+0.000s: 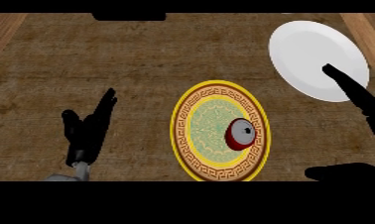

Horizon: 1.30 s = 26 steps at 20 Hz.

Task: Pick the can from the plate and place it in the plate

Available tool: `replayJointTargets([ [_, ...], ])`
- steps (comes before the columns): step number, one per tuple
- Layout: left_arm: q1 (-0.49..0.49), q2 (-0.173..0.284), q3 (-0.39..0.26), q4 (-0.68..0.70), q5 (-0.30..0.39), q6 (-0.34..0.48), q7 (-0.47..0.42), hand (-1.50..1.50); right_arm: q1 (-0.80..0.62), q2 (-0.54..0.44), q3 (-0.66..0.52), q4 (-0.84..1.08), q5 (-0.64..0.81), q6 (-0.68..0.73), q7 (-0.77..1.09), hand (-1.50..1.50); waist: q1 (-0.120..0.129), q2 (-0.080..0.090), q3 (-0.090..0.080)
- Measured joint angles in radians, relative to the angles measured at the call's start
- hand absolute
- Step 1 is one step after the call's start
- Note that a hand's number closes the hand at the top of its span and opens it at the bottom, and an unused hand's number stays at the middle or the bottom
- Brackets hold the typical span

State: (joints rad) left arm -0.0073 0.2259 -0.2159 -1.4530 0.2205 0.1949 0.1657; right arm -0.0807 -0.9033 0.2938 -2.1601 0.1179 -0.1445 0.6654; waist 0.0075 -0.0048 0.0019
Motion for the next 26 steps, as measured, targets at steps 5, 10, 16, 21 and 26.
replayJointTargets([
  [5, 0.015, 0.017, 0.019, -0.025, 0.017, -0.035, 0.029, 0.00, -0.125, 0.092, 0.114, 0.017, 0.098, 0.061, 0.177, -1.50, 0.007, 0.002, 0.000],
  [10, 0.021, 0.000, 0.028, -0.015, 0.005, -0.040, 0.009, 0.00, -0.184, 0.223, 0.229, 0.082, 0.234, 0.093, 0.278, -1.50, 0.003, 0.002, 0.001],
  [16, 0.011, -0.017, 0.039, -0.003, -0.007, -0.053, 0.010, 0.00, -0.186, 0.356, 0.283, 0.139, 0.288, 0.134, 0.310, -1.50, -0.002, 0.000, 0.003],
  [21, 0.010, -0.032, 0.052, -0.008, -0.020, -0.053, 0.029, 0.00, -0.172, 0.460, 0.321, 0.160, 0.376, 0.155, 0.326, -1.50, -0.004, 0.000, 0.003],
  [26, 0.028, -0.030, 0.065, -0.024, -0.026, -0.069, 0.028, 0.00, -0.178, 0.510, 0.328, 0.212, 0.453, 0.184, 0.337, -1.50, -0.004, 0.000, 0.002],
])
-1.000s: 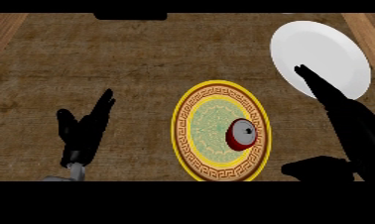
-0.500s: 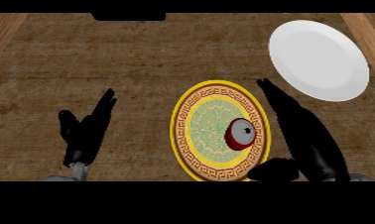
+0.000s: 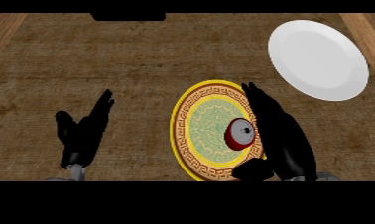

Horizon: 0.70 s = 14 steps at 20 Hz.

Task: Pick the can from the plate and place it in the plate

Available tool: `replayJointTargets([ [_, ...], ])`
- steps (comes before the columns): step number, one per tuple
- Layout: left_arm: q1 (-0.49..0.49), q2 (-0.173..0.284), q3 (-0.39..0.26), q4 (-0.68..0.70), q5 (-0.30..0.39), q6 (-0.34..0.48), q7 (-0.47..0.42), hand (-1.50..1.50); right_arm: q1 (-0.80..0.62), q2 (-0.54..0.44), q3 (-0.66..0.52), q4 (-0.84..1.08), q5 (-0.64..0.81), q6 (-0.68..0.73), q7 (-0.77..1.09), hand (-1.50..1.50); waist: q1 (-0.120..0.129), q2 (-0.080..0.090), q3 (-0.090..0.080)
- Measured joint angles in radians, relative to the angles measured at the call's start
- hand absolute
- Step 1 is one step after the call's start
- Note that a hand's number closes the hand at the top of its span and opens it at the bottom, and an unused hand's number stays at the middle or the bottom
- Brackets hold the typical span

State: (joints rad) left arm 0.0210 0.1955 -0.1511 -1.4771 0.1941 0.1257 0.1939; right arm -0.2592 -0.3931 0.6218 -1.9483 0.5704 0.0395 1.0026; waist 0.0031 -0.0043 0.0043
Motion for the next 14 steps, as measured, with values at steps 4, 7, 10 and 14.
replayJointTargets([
  [4, -0.011, -0.010, 0.006, 0.005, -0.012, 0.000, 0.019, 0.00, 0.005, 0.028, -0.006, 0.026, 0.049, 0.029, 0.009, -1.50, -0.001, 0.000, 0.000],
  [7, -0.012, -0.014, 0.016, 0.013, -0.008, -0.016, 0.015, 0.00, 0.032, 0.040, -0.010, 0.057, 0.077, 0.038, -0.007, -1.50, -0.001, 0.000, 0.001],
  [10, -0.008, -0.027, 0.018, 0.013, -0.021, -0.018, 0.000, 0.00, 0.043, 0.065, -0.020, 0.094, 0.092, 0.054, -0.033, -1.50, -0.001, -0.001, 0.001],
  [14, -0.009, -0.037, 0.027, 0.012, -0.028, -0.022, 0.007, 0.00, 0.039, 0.100, -0.037, 0.152, 0.112, 0.079, -0.065, -1.50, 0.000, 0.000, 0.001],
])
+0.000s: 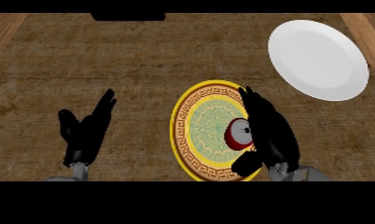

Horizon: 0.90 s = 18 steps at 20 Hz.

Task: Pick the can from the plate and place it in the plate

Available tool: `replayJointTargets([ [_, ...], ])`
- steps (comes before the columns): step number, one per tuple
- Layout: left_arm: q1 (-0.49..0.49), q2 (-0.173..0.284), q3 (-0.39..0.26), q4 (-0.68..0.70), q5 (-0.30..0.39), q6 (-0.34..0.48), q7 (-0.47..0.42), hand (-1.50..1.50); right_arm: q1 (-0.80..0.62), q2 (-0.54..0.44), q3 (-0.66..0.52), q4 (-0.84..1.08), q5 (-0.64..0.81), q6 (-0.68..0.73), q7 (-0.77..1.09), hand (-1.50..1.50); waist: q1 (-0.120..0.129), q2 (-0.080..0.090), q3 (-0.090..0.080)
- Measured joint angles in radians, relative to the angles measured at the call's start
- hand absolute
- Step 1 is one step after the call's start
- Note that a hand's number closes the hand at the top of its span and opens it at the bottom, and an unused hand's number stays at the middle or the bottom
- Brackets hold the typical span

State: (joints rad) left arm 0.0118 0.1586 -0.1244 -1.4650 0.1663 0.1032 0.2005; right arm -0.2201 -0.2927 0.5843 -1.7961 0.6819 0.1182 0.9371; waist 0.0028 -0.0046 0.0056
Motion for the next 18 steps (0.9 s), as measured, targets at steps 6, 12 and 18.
replayJointTargets([
  [6, -0.008, -0.003, 0.012, -0.002, -0.008, -0.011, 0.019, 0.00, -0.045, 0.036, -0.007, 0.095, 0.021, 0.075, -0.057, 1.50, 0.002, 0.000, -0.001],
  [12, 0.005, -0.016, 0.019, -0.008, -0.026, -0.017, 0.007, 0.00, -0.033, 0.051, -0.002, 0.118, 0.110, 0.087, -0.119, 1.50, 0.001, -0.002, -0.001],
  [18, 0.007, -0.029, 0.023, 0.004, -0.043, -0.027, -0.014, 0.00, 0.009, 0.076, 0.017, 0.128, 0.212, 0.022, -0.189, 1.50, -0.001, -0.006, -0.003],
])
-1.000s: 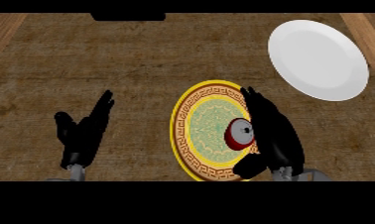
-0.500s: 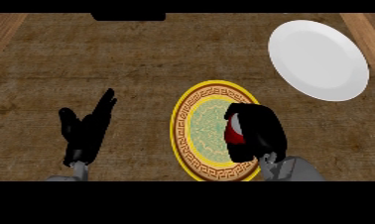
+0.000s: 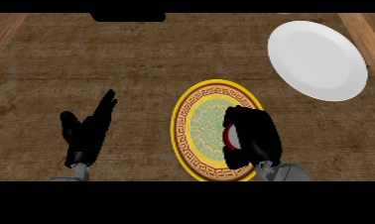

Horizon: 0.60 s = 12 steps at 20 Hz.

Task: Pick the can from the plate and place it in the plate

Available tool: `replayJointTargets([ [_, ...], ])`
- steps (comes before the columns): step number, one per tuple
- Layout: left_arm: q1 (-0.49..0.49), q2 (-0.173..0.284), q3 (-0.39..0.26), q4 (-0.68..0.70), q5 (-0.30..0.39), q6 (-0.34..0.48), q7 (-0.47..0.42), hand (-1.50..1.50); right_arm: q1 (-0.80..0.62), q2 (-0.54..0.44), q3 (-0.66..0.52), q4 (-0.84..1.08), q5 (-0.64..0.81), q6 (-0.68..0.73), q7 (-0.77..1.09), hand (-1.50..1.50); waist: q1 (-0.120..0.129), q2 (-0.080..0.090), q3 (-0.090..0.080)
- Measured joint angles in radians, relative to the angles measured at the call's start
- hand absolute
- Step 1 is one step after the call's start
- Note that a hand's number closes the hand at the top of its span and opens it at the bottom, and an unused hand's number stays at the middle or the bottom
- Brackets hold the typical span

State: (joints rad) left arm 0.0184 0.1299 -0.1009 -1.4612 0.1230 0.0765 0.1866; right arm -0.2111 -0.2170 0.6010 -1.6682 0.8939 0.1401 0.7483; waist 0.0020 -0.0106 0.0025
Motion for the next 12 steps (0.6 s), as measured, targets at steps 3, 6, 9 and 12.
replayJointTargets([
  [3, 0.003, -0.001, 0.004, -0.014, -0.002, -0.001, 0.017, 0.00, 0.011, 0.048, 0.045, 0.003, 0.068, -0.044, -0.004, 1.50, 0.000, -0.002, -0.003],
  [6, 0.004, 0.001, 0.011, -0.010, -0.001, -0.004, 0.015, 0.00, 0.024, 0.079, 0.074, -0.013, 0.120, -0.147, -0.041, 1.50, -0.001, 0.001, 0.000],
  [9, 0.016, 0.007, 0.016, -0.027, 0.005, -0.010, 0.021, 0.00, 0.028, 0.102, 0.087, -0.053, 0.185, -0.265, -0.064, 1.50, -0.002, 0.002, 0.001],
  [12, 0.012, 0.005, 0.018, -0.018, 0.002, -0.011, 0.017, 0.00, 0.017, 0.124, 0.064, -0.082, 0.241, -0.346, -0.061, 1.50, -0.004, 0.004, 0.002],
])
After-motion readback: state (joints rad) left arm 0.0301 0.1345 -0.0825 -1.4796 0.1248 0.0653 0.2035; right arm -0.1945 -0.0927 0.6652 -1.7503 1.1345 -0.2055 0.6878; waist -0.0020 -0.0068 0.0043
